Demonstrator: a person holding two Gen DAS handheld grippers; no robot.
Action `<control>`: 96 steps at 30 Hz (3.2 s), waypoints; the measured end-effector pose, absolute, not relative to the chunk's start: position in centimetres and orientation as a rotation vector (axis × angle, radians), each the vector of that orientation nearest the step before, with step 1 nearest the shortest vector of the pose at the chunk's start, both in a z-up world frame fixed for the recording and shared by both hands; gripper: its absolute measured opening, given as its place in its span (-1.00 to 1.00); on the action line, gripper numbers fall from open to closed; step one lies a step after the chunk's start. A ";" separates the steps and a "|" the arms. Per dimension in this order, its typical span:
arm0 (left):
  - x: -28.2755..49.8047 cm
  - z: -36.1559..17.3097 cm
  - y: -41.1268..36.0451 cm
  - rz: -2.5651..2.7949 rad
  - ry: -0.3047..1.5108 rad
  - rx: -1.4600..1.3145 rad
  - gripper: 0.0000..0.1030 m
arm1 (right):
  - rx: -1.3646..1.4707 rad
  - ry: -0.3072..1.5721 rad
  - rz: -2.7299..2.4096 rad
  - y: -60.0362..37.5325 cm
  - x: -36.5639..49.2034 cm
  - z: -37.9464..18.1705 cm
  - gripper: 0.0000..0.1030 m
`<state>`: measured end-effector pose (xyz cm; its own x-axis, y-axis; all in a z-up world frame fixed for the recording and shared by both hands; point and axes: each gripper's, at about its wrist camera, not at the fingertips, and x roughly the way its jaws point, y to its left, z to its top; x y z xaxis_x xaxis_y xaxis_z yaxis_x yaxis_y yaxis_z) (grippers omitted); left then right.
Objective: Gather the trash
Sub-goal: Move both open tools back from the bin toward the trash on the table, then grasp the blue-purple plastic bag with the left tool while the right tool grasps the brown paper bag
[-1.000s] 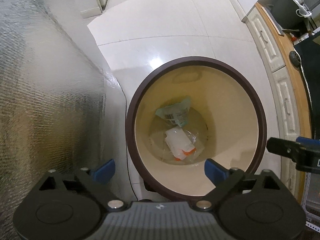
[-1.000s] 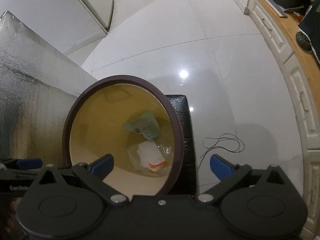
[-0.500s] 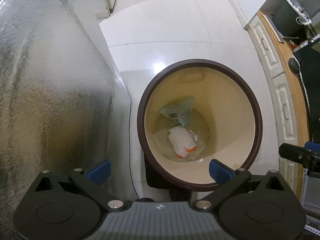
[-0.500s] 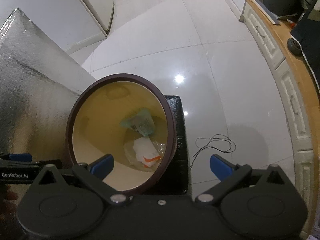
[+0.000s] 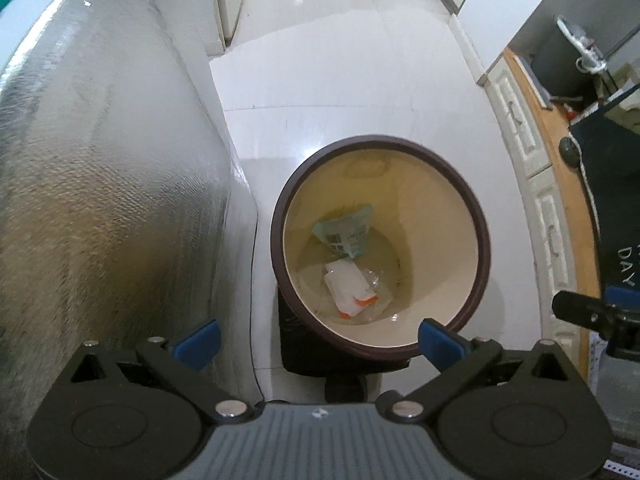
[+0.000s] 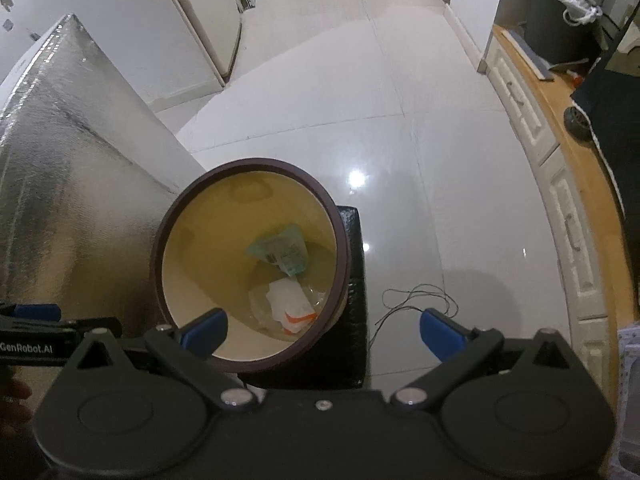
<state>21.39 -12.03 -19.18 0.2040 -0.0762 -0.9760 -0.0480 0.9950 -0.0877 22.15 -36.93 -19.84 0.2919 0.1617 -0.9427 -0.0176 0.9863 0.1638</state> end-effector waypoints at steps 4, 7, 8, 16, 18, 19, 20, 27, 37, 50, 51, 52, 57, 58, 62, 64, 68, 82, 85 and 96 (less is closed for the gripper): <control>20.3 -17.6 -12.0 -0.007 1.332 -0.133 1.00 | 0.129 1.255 0.131 -37.3 21.4 -18.3 1.00; 19.5 -16.4 -12.0 -0.001 1.313 -0.150 1.00 | 0.105 1.234 0.135 -37.5 20.8 -17.2 1.00; 19.3 -16.0 -12.1 0.001 1.308 -0.153 1.00 | 0.101 1.229 0.137 -37.6 20.7 -16.8 1.00; 17.3 -11.5 -12.4 -0.010 1.216 -0.137 1.00 | 0.089 1.172 0.154 -38.2 19.2 -13.3 1.00; 16.8 -10.2 -12.4 -0.012 1.184 -0.141 1.00 | 0.087 1.154 0.165 -38.2 19.0 -12.4 1.00; 16.5 -9.5 -12.4 -0.012 1.166 -0.140 1.00 | 0.089 1.144 0.173 -38.3 18.9 -11.9 1.00; 16.2 -8.9 -12.4 -0.012 1.151 -0.139 1.00 | 0.094 1.136 0.181 -38.2 18.8 -11.4 1.00; 14.2 -4.3 -11.2 0.021 1.040 -0.150 1.00 | 0.067 1.062 0.254 -37.2 18.0 -7.6 1.00; 11.5 1.3 -6.3 0.094 0.907 -0.192 1.00 | 0.017 0.922 0.364 -33.0 17.4 -1.7 1.00; 8.0 6.0 2.4 0.223 0.782 -0.243 1.00 | -0.038 0.780 0.548 -23.2 17.2 3.7 1.00; 7.6 6.1 3.1 0.234 0.776 -0.247 1.00 | -0.044 0.775 0.563 -22.2 17.3 3.9 1.00; 7.4 6.3 3.9 0.246 0.768 -0.252 1.00 | -0.049 0.769 0.579 -21.4 17.3 4.0 1.00; 6.2 6.8 7.4 0.303 0.738 -0.267 1.00 | -0.074 0.740 0.645 -17.1 17.5 4.6 1.00; 6.0 6.9 8.1 0.314 0.732 -0.269 1.00 | -0.078 0.734 0.655 -16.3 17.6 4.7 1.00; 5.4 6.9 10.8 0.355 0.720 -0.286 1.00 | -0.082 0.712 0.703 -13.0 18.0 5.1 1.00; 5.1 6.7 12.2 0.380 0.715 -0.295 1.00 | -0.083 0.706 0.724 -11.2 18.3 5.3 1.00; 4.5 6.3 15.0 0.425 0.709 -0.327 1.00 | -0.098 0.697 0.761 -7.8 18.8 5.3 1.00; 3.0 3.4 23.2 0.582 0.727 -0.478 1.00 | -0.199 0.676 1.002 3.9 21.4 2.7 1.00; 2.9 2.8 24.7 0.609 0.737 -0.499 1.00 | -0.237 0.689 1.083 6.6 22.0 1.8 1.00; 3.0 0.9 28.2 0.598 0.727 -0.605 1.00 | -0.570 0.731 1.311 14.3 22.3 -1.9 0.74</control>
<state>3.02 28.19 0.89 0.6014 0.2834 -0.7470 -0.6788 0.6744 -0.2905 22.29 14.33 -1.91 0.0955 0.6489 -0.7548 -0.9832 0.1798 0.0302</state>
